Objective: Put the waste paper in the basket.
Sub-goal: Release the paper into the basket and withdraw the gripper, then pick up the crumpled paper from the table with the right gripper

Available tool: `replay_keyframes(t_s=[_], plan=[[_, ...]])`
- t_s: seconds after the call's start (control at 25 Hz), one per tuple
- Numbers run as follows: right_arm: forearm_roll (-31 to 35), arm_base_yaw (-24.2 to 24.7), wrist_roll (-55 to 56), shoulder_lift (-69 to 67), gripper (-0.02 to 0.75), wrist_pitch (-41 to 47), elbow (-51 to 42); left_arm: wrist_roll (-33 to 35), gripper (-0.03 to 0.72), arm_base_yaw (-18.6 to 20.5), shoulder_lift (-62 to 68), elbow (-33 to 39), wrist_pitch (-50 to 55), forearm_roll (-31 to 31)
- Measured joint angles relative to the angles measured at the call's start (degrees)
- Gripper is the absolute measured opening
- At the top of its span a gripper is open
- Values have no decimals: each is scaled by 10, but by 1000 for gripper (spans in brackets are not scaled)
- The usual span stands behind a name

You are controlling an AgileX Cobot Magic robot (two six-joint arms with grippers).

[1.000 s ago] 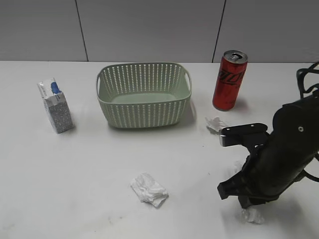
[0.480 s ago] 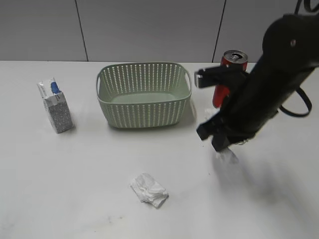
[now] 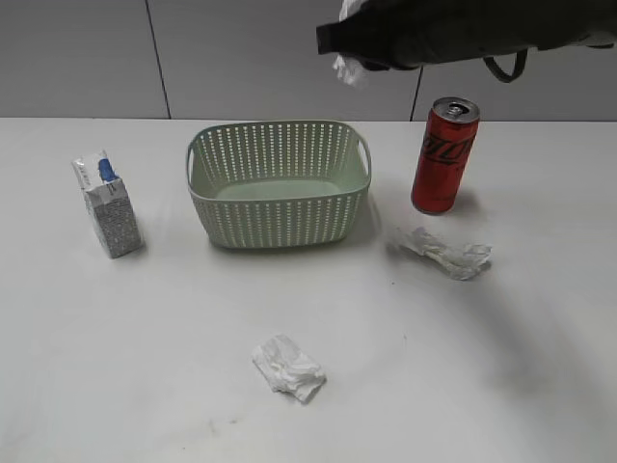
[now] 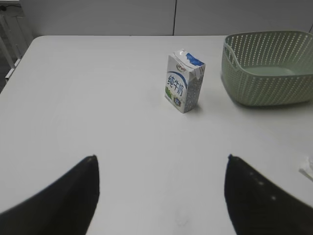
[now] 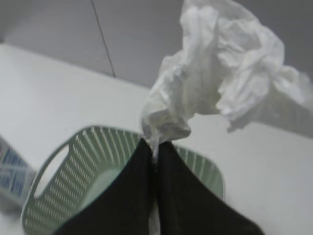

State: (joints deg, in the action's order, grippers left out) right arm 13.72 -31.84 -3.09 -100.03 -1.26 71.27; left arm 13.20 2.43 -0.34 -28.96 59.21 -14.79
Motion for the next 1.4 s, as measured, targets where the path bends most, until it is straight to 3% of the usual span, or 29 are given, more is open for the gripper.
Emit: replay_keyframes(t_s=[0.16, 0.4, 0.56, 0.68, 0.76, 0.84, 0.88, 1.04, 1.24, 1.4], plan=[[-10, -6, 0, -51, -7, -117, 0, 0, 591, 0, 0, 0, 0, 0], [-115, -37, 0, -135, -7, -173, 0, 0, 591, 0, 0, 0, 0, 0], [-145, -48, -1, -168, 3, -190, 0, 0, 591, 0, 0, 0, 0, 0], [-148, -48, -1, -180, 131, -188, 0, 0, 591, 0, 0, 0, 0, 0], [-153, -48, -1, -181, 300, -177, 0, 0, 591, 0, 0, 0, 0, 0], [-160, -48, -1, -181, 517, -170, 0, 0, 591, 0, 0, 0, 0, 0], [-162, -48, -2, -181, 576, -164, 0, 0, 591, 0, 0, 0, 0, 0], [-167, -48, -2, -181, 627, -154, 0, 0, 591, 0, 0, 0, 0, 0], [-169, -48, -2, -153, 634, -119, 0, 0, 591, 0, 0, 0, 0, 0], [-161, -48, -1, -93, 610, -40, 0, 0, 591, 0, 0, 0, 0, 0]])
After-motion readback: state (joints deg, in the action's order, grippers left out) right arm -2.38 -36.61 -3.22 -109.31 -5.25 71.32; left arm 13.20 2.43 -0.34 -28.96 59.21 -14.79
